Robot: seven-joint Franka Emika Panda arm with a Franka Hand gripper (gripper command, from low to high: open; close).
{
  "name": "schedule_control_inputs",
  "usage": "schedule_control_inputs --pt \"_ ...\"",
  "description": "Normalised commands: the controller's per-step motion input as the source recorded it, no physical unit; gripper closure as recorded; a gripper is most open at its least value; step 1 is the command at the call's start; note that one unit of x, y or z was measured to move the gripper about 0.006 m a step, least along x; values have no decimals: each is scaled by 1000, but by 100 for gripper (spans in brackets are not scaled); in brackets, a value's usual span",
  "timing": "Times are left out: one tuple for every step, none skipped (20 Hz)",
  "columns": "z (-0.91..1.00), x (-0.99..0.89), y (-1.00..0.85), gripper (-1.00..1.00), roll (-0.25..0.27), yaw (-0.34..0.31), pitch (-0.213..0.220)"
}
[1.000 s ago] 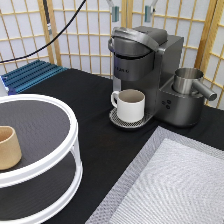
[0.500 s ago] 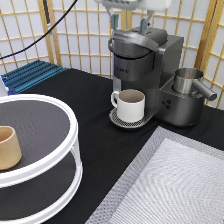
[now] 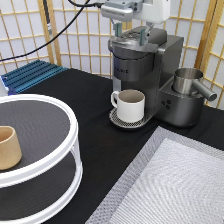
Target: Make coffee
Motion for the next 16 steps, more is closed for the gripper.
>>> schedule_control_inputs --pt "89 -174 189 -100 0 -170 123" --pt "237 -186 377 -100 0 -151 96" --pt "440 -197 446 -100 0 -119 74" --pt "671 -300 546 -100 -3 -66 30" --pt "831 -231 557 -100 -13 -17 68" --pt "834 -211 646 -100 -22 0 63" --pt "911 -303 617 -100 -19 0 52" --pt "926 -254 631 -100 -34 0 62" --pt "909 -323 589 -100 -46 0 71" --pt "880 -323 420 -100 -45 0 105" --pt "771 -403 300 -100 -49 0 115" --pt "594 -354 9 -100 -51 1 145" --pt "417 -351 -103 -100 -44 0 147" --pt "291 -209 -320 -100 -29 0 138" --pt "214 -106 -389 -100 -41 0 116" --pt "43 0 -320 -100 -63 0 104"
